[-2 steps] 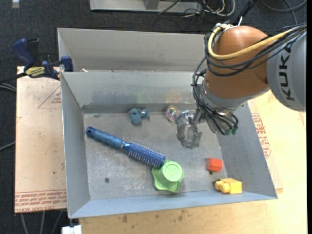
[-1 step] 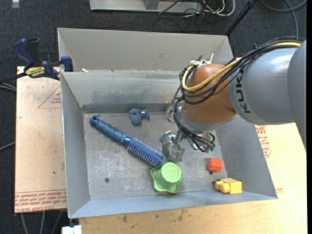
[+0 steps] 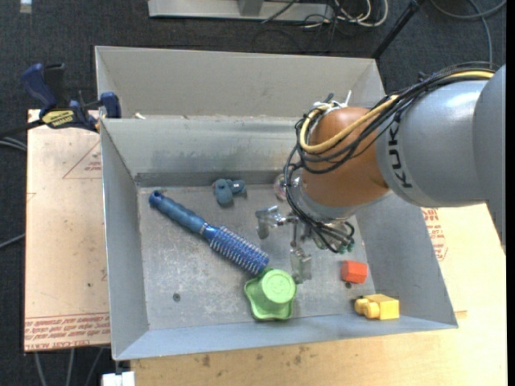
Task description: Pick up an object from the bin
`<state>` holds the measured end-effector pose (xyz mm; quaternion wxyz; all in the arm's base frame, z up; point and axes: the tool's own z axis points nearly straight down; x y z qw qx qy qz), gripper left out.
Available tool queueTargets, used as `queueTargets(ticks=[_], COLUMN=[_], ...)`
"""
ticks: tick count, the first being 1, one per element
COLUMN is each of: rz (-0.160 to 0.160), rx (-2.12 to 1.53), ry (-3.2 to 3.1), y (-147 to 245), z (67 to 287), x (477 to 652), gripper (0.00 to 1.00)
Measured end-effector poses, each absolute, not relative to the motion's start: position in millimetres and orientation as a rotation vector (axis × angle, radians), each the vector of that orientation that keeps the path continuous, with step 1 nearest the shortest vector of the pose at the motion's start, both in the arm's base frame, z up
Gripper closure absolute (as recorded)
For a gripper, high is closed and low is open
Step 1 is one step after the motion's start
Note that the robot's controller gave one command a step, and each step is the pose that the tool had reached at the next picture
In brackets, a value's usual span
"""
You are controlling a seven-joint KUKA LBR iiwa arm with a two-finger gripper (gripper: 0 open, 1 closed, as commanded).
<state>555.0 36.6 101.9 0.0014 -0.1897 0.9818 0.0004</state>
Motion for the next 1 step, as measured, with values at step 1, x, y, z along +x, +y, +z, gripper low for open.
queueTargets(ticks=[1], rz=[0.002], rx=[-0.609], ry=[3.077], y=[46.9], z=[74.7], x=[515.2], gripper=[0.00])
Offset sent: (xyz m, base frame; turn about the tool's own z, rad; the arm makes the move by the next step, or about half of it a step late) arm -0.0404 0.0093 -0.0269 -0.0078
